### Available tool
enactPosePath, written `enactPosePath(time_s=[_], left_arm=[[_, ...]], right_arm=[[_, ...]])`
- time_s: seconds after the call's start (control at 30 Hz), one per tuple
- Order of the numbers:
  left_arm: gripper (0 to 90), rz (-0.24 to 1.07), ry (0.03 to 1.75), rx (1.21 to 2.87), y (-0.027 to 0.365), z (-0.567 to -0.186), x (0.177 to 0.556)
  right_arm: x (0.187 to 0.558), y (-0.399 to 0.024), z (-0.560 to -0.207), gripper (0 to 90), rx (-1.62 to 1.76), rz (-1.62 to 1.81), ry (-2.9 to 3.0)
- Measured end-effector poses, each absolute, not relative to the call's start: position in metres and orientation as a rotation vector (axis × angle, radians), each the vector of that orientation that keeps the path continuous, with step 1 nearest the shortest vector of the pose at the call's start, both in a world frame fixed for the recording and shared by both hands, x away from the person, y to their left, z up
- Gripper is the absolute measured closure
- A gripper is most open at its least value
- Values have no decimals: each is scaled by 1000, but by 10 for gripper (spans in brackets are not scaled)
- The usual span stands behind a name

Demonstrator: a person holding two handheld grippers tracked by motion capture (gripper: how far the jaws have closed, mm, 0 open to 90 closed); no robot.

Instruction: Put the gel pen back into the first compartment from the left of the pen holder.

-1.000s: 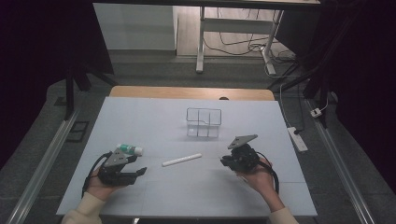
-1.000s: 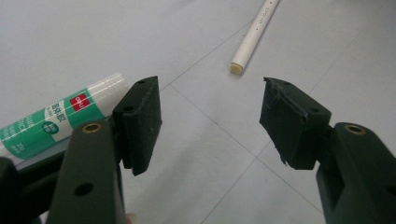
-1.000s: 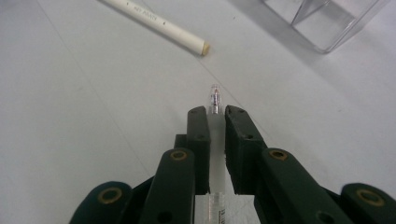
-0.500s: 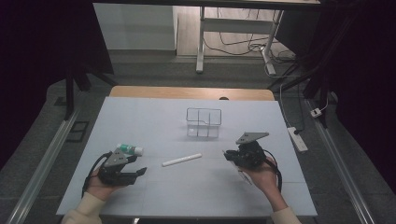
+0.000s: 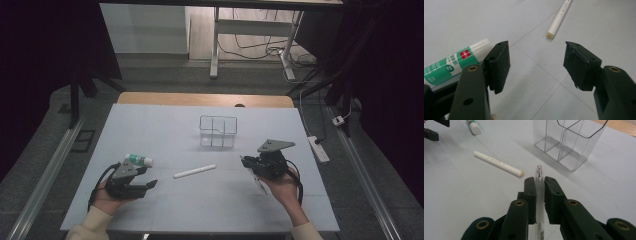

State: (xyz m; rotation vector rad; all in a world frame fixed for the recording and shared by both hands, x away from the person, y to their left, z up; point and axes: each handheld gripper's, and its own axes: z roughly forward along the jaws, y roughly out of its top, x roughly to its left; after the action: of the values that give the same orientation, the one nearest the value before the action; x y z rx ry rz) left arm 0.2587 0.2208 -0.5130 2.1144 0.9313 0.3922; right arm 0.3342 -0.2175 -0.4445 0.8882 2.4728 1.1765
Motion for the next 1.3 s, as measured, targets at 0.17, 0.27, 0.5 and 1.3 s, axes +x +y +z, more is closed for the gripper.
enactPosePath(time_s=[0.17,0.27,0.5,1.3], left_arm=[[378,392,932,2113,221,-513,259],[378,392,932,2112,221,-513,259],[378,392,934,2112,221,-513,259],[378,398,939,2106,223,-512,258]], right_arm=[[334,-218,-444,793,891,1192,2451],[335,-218,-443,794,896,1208,2430],[336,-218,-440,794,893,1243,2389],[345,-209,-431,794,866,1349,2313]])
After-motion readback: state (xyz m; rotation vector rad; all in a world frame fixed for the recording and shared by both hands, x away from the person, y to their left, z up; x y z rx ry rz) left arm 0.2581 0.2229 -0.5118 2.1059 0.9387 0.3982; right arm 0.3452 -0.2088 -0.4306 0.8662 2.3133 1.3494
